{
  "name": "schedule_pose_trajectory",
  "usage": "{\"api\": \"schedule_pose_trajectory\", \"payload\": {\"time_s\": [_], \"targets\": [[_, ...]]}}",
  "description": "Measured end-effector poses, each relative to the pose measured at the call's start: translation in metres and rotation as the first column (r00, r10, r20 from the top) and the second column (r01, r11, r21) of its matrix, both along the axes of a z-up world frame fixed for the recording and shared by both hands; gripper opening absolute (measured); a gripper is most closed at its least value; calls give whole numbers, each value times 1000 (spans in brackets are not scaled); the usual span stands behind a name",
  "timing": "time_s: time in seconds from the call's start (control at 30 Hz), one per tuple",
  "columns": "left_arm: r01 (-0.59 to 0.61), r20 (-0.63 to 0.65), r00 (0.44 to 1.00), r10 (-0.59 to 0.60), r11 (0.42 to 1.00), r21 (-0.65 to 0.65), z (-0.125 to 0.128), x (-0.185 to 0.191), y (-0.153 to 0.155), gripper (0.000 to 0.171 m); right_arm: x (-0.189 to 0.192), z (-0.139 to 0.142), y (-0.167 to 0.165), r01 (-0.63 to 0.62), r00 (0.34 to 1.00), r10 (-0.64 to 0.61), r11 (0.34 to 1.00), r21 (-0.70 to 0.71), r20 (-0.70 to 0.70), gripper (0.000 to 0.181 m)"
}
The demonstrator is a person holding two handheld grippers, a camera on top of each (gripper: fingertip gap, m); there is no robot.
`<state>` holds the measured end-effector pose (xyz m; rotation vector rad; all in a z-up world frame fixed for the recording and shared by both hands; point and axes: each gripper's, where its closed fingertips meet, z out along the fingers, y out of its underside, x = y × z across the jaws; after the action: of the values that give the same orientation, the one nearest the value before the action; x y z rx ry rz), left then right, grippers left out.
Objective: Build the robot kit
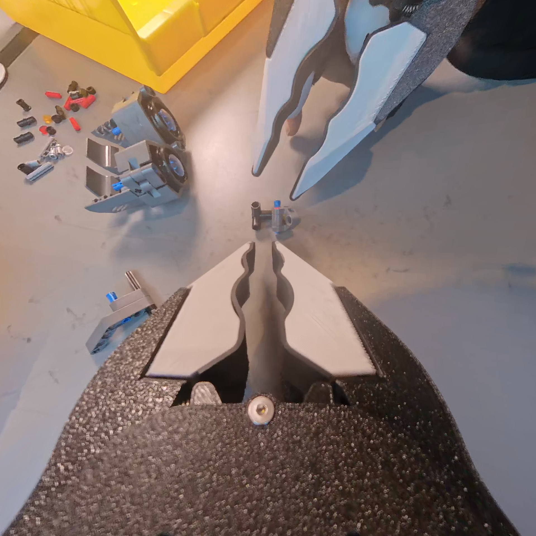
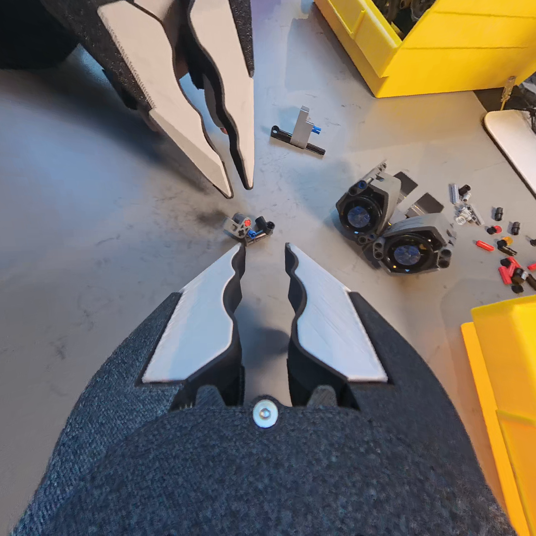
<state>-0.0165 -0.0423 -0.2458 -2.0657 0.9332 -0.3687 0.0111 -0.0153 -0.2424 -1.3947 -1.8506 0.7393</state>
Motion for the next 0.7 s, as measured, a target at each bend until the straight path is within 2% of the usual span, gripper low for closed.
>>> {"api": "schedule_pose_trajectory", "payload": {"time_s": [0.13,0.3,0.5,0.6,0.7], "targets": [[45,-16,999,-45,999,5,-2,9,-4,16,-3,2,-11,-74,997,75,995,59,-9,26],[60,-43,997,-60,998,6,-6,19,-3,20,-3,-11,-16,-88,994,79,989,121,76,19],[43,-110,993,-38,998,45,-7,7,1,18,5,-6,-36,-171,983,168,984,43,77,16],[32,-90,996,-27,998,46,-4,0,2,17,5,2,-24,-135,990,133,990,41,43,16],[80,-102,992,-74,995,65,-3,0,1,17,-4,7,-8,-99,995,99,994,48,0,17]]}}
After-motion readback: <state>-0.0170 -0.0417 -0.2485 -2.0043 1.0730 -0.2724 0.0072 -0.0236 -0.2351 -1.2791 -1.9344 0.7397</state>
